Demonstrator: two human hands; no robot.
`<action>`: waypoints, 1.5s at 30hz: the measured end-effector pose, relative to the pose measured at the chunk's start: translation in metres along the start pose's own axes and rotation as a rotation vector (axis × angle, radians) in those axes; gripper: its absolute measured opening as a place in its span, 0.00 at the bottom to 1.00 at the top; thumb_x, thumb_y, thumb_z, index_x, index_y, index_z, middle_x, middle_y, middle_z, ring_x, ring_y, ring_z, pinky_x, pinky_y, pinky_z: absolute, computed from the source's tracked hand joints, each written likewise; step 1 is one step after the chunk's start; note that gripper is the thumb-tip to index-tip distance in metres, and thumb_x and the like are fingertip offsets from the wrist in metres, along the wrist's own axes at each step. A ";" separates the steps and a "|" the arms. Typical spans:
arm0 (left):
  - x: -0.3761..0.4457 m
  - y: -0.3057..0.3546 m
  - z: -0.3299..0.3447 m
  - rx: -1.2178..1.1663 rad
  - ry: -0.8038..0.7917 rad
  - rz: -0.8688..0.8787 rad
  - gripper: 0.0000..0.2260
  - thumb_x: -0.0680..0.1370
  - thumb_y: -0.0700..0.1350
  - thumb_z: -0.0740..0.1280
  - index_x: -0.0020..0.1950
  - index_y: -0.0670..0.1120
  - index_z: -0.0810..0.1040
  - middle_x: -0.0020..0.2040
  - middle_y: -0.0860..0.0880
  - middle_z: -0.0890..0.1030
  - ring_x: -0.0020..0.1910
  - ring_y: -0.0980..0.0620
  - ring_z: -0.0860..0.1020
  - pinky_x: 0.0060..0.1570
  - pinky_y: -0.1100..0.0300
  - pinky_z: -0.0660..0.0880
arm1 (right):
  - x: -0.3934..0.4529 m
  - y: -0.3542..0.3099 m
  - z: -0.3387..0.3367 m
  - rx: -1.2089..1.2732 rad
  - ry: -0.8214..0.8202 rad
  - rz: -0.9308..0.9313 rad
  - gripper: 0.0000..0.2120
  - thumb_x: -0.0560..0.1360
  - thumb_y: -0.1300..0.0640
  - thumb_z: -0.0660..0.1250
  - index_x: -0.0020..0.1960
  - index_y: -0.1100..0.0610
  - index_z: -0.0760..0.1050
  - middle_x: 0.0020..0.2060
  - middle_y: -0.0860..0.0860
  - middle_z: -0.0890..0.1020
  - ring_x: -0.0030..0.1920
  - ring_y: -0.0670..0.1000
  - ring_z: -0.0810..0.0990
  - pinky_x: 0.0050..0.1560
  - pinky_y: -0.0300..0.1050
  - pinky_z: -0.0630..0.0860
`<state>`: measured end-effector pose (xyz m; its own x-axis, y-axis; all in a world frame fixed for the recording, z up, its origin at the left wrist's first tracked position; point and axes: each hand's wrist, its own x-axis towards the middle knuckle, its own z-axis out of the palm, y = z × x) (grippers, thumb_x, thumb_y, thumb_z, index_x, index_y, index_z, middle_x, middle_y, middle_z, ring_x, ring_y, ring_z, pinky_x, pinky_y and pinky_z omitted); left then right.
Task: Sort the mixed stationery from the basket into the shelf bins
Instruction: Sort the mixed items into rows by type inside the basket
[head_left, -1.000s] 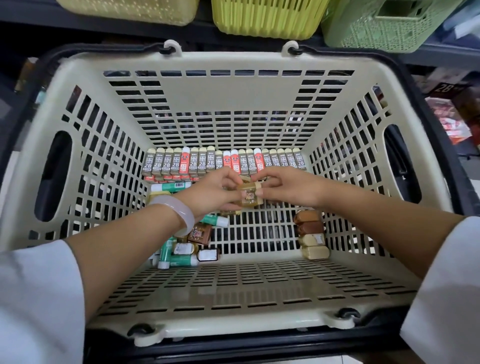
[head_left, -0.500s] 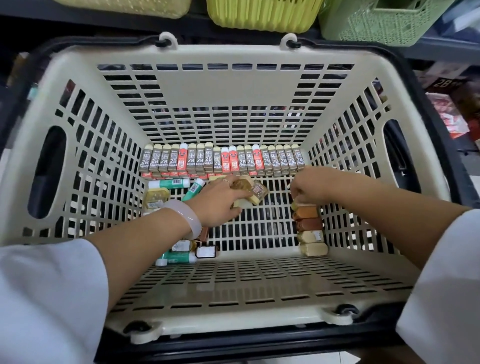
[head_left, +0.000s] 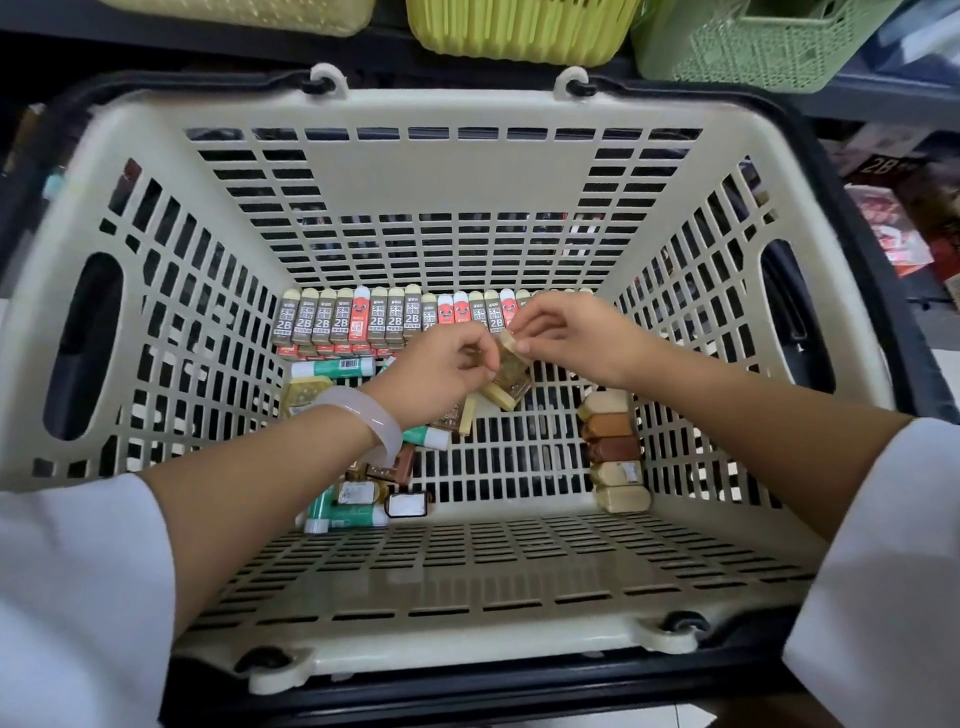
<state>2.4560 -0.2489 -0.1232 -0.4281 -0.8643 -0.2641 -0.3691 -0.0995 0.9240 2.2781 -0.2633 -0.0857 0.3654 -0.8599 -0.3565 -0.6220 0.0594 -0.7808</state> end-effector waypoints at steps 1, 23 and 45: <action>0.000 0.000 0.001 -0.005 -0.022 0.000 0.12 0.75 0.32 0.65 0.37 0.49 0.74 0.43 0.52 0.79 0.49 0.55 0.80 0.51 0.60 0.76 | 0.000 0.000 -0.002 0.006 -0.016 0.016 0.13 0.73 0.61 0.69 0.57 0.56 0.74 0.45 0.51 0.80 0.49 0.50 0.80 0.56 0.43 0.77; -0.008 -0.025 -0.003 1.000 -0.304 0.048 0.13 0.73 0.44 0.70 0.55 0.47 0.72 0.50 0.46 0.75 0.49 0.47 0.72 0.43 0.58 0.64 | -0.005 0.027 -0.011 -1.109 -0.310 0.170 0.11 0.77 0.59 0.57 0.51 0.56 0.77 0.52 0.53 0.78 0.50 0.53 0.77 0.44 0.45 0.73; -0.008 -0.021 -0.029 1.088 -0.002 0.053 0.12 0.78 0.42 0.60 0.61 0.44 0.74 0.58 0.44 0.75 0.54 0.45 0.74 0.50 0.55 0.70 | -0.027 0.018 0.026 -0.932 -0.617 -0.101 0.11 0.73 0.53 0.68 0.54 0.52 0.73 0.43 0.45 0.71 0.48 0.48 0.73 0.51 0.45 0.72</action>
<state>2.4909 -0.2538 -0.1325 -0.4657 -0.8539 -0.2323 -0.8825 0.4284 0.1944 2.2744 -0.2257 -0.1034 0.5635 -0.4253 -0.7083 -0.7507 -0.6214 -0.2242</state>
